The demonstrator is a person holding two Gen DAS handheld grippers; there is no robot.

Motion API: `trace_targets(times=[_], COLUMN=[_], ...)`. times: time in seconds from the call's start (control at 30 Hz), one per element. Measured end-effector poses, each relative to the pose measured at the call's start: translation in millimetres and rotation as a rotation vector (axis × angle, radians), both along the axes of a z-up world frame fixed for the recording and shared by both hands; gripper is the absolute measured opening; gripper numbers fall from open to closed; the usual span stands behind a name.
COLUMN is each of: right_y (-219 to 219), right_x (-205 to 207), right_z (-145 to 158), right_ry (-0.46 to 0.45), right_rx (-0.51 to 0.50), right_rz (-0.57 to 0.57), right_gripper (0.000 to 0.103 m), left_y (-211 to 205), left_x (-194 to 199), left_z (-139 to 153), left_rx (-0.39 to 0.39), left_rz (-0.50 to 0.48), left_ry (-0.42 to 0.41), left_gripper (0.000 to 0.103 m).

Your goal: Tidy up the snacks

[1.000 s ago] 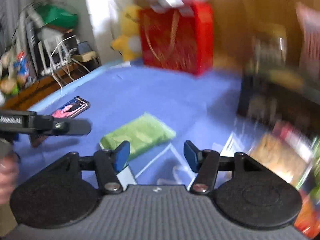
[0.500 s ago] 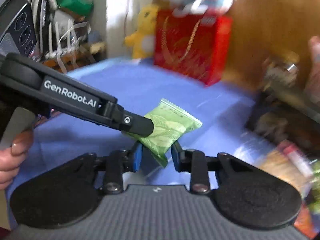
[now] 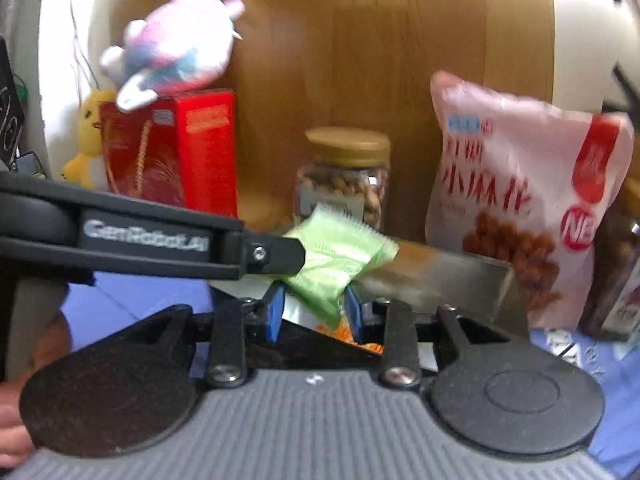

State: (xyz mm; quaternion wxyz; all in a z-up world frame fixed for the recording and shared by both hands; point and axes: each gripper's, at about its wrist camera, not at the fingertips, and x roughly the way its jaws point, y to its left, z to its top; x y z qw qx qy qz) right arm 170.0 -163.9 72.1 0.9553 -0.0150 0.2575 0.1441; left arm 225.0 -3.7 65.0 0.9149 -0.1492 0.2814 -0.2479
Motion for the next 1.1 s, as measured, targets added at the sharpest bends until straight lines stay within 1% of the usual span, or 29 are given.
trace_targets(times=[0.03, 0.07, 0.13, 0.2, 0.27, 0.3, 0.37, 0.4, 0.47, 0.5, 0.53, 0.57, 0.6, 0.63, 0.67, 0.7, 0.73, 0.77, 0.8, 0.83, 0.9, 0.97, 1.1], right_y=[1, 0, -6, -21, -40, -51, -65, -70, -76, -77, -77, -75, -70, -64, -56, -51, -48, -41, -33, -24, -7, 13, 51], right_x=[1, 0, -11, -26, -44, -54, -75, -82, -96, -101, -106, -110, -111, -110, -108, -107, -107, -108, -109, -110, -116, -124, -135], right_z=[-1, -1, 2, 3, 6, 4, -3, -10, -25, -31, -37, -40, -45, -46, -49, -51, -51, -48, -44, -39, -31, -25, -30], right_ry=[-0.006, -0.016, -0.044, -0.064, -0.057, -0.029, 0.036, 0.072, 0.15, 0.177, 0.199, 0.214, 0.232, 0.247, 0.261, 0.27, 0.267, 0.253, 0.23, 0.207, 0.165, 0.145, 0.174], right_rx=[0.003, 0.001, 0.007, 0.036, 0.106, 0.164, 0.254, 0.29, 0.348, 0.373, 0.4, 0.418, 0.411, 0.391, 0.371, 0.379, 0.381, 0.354, 0.315, 0.277, 0.237, 0.218, 0.221], right_rz=[-0.003, -0.007, -0.015, -0.028, -0.05, -0.052, -0.036, -0.033, -0.05, -0.061, -0.065, -0.06, -0.054, -0.051, -0.049, -0.041, -0.047, -0.052, -0.054, -0.05, -0.002, 0.064, 0.211], right_gripper=[0.05, 0.055, 0.055, 0.055, 0.055, 0.055, 0.055, 0.055, 0.054, 0.053, 0.053, 0.052, 0.051, 0.05, 0.045, 0.045, 0.043, 0.042, 0.042, 0.043, 0.043, 0.044, 0.045], left_y=[0, 0, 1, 11, 25, 29, 39, 43, 49, 51, 53, 53, 51, 49, 46, 42, 40, 39, 42, 46, 63, 85, 128], left_x=[2, 2, 0, -16, -37, -47, -62, -67, -72, -72, -73, -74, -75, -76, -76, -76, -79, -82, -86, -90, -102, -119, -157], left_z=[-3, -4, -5, -3, -2, -4, -14, -23, -43, -51, -59, -65, -69, -72, -74, -76, -76, -75, -74, -72, -68, -63, -65], left_rx=[0.008, 0.018, 0.011, -0.011, -0.029, -0.032, -0.038, -0.05, -0.084, -0.105, -0.123, -0.136, -0.148, -0.161, -0.177, -0.186, -0.17, -0.152, -0.144, -0.157, -0.191, -0.193, -0.171], left_rz=[0.024, 0.042, 0.044, 0.039, 0.023, 0.015, 0.012, 0.003, -0.016, -0.026, -0.036, -0.041, -0.051, -0.07, -0.097, -0.114, -0.1, -0.088, -0.085, -0.08, -0.055, -0.015, 0.079], left_ry=[0.006, 0.009, 0.002, -0.023, -0.049, -0.051, -0.016, 0.019, 0.124, 0.162, 0.191, 0.212, 0.23, 0.239, 0.249, 0.259, 0.263, 0.248, 0.236, 0.233, 0.219, 0.187, 0.191], left_gripper=[0.028, 0.03, 0.03, 0.03, 0.032, 0.035, 0.036, 0.036, 0.036, 0.037, 0.04, 0.047, 0.055, 0.056, 0.055, 0.05, 0.045, 0.035, 0.031, 0.031, 0.031, 0.031, 0.031])
